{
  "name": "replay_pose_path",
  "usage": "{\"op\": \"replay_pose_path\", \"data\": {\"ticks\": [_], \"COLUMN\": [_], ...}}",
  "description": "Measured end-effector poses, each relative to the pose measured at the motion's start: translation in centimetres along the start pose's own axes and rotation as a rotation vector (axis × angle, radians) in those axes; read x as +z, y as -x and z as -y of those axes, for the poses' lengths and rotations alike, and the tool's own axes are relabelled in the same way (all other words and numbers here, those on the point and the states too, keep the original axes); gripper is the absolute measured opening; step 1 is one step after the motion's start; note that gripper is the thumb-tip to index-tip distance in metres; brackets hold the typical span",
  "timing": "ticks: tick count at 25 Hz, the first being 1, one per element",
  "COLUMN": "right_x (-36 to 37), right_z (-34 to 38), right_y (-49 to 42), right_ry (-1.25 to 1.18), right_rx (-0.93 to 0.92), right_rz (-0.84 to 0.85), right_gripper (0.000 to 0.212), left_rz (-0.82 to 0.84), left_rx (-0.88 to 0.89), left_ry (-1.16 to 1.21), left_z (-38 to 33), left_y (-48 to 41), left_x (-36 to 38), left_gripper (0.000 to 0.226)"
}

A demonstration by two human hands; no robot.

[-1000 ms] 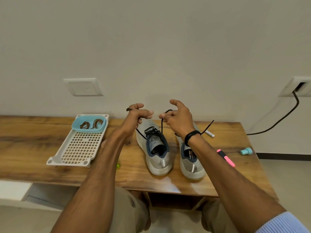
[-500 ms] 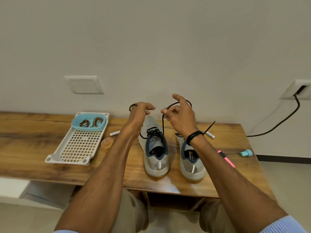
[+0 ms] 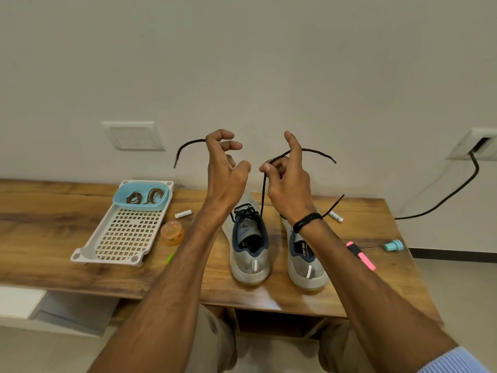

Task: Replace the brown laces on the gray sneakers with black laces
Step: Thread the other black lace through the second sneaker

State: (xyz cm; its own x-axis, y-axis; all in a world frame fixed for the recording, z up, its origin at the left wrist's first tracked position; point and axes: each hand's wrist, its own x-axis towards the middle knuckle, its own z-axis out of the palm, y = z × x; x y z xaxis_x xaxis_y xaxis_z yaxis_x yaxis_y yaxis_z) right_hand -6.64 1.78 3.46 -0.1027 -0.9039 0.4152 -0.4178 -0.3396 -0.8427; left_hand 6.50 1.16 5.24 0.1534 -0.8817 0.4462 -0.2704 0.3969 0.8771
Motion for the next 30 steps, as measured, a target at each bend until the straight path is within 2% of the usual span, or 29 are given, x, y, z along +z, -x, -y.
{"op": "replay_pose_path", "data": {"ticks": [3,6,8,14,18,23,30], "right_x": [0.3,0.6,0.7,0.7,0.6,0.7,1.5], "right_z": [0.1,0.3,0.3,0.4,1.0,1.9,2.6], "right_y": [0.2,0.4,0.4,0.2,0.0,-1.0,-1.0], "right_ry": [0.06,0.087,0.092,0.078,0.084,-0.051,-0.024], "right_rx": [-0.078,-0.105,-0.114,-0.146,-0.178,-0.142,-0.214], "right_rz": [0.023,0.069,0.092,0.061,-0.061,-0.275,-0.259], "right_gripper": [0.071,0.078,0.081,0.057,0.042,0.024,0.024], "left_rz": [0.037,0.08,0.065,-0.074,-0.135,-0.134,-0.137], "left_rx": [-0.043,-0.011,-0.028,-0.239,-0.368,-0.413,-0.438], "left_ry": [-0.123,-0.156,-0.069,0.438,0.746,0.905,0.893], "left_z": [0.5,1.2,1.3,0.4,-0.3,-1.4,-1.4], "left_y": [-0.1,0.1,-0.1,-0.8,-1.4,-2.2,-1.9], "left_x": [0.1,0.6,0.9,1.0,1.3,1.8,2.8], "left_gripper": [0.03,0.046,0.054,0.03,0.024,0.025,0.022]}}
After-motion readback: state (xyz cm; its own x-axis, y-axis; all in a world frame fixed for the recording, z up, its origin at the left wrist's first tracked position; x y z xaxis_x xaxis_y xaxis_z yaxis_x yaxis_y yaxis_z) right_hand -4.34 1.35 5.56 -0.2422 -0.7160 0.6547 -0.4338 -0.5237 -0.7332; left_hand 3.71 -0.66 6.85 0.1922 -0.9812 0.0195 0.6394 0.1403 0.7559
